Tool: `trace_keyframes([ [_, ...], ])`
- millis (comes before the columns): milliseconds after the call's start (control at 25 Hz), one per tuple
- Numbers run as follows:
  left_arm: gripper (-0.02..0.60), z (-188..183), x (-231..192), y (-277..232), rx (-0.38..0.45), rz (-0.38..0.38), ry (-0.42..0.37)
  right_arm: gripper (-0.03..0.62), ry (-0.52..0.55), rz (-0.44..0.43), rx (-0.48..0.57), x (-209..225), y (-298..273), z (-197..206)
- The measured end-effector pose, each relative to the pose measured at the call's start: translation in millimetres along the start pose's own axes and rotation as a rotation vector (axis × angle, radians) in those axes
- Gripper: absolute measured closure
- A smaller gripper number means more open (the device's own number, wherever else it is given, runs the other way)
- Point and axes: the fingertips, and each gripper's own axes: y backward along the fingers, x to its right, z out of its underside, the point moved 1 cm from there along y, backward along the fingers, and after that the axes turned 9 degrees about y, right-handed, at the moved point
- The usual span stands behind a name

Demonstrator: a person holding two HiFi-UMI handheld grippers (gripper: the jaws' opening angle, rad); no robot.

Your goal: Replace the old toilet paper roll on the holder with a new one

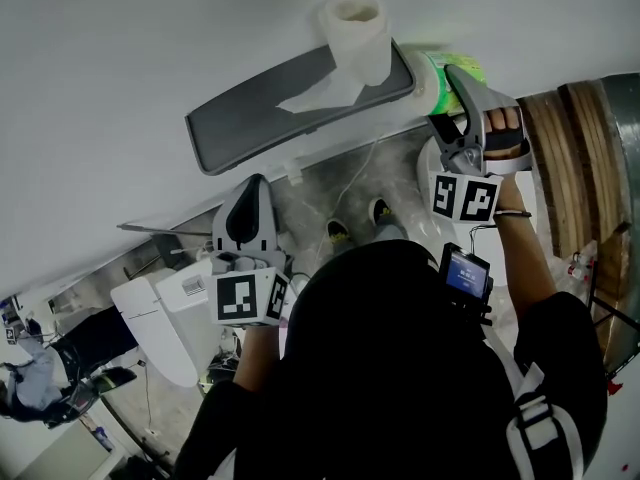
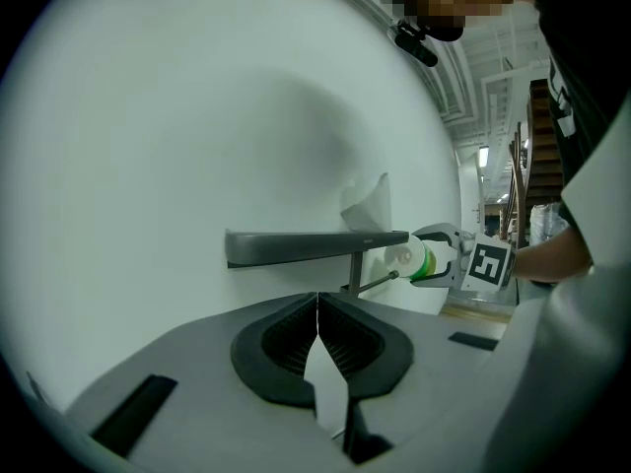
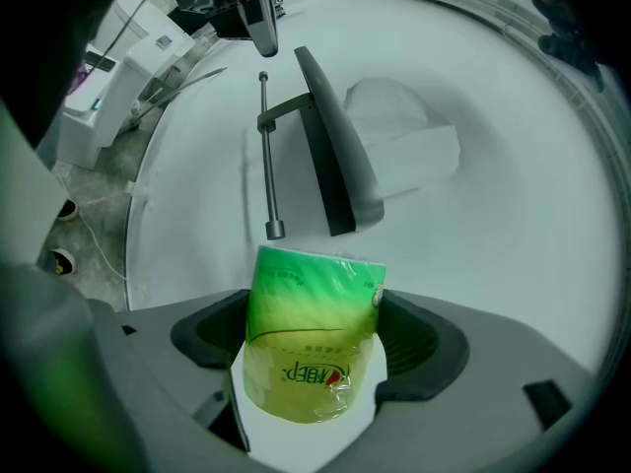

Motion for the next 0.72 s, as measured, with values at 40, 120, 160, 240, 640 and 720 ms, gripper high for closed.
trace_keyframes([
  [40, 0.558, 0, 0, 0, 0.0, -0.002, 0.0, 0.187, 0.008, -0.004, 0.003, -2, -1, -2],
  [120, 0.558, 1, -1, 0, 0.0, -0.005, 0.0, 0.187, 0.031, -0.015, 0.005, -8, -4, -4],
  [160, 0.558, 1, -1, 1, 0.002, -0.007, 0.0, 0.187, 0.047, -0.023, 0.005, -11, -6, -5],
  [240, 0.558, 0, -3, 2, 0.005, -0.012, -0.001, 0.187, 0.085, -0.04, 0.012, -19, -7, -8],
  [640, 0.558, 1, -9, 4, 0.003, -0.019, -0.001, 0.186, 0.179, -0.081, 0.048, -38, -14, -33],
  [720, 0.558, 0, -9, 6, 0.006, -0.018, -0.001, 0.186, 0.187, -0.085, 0.061, -39, -14, -41],
])
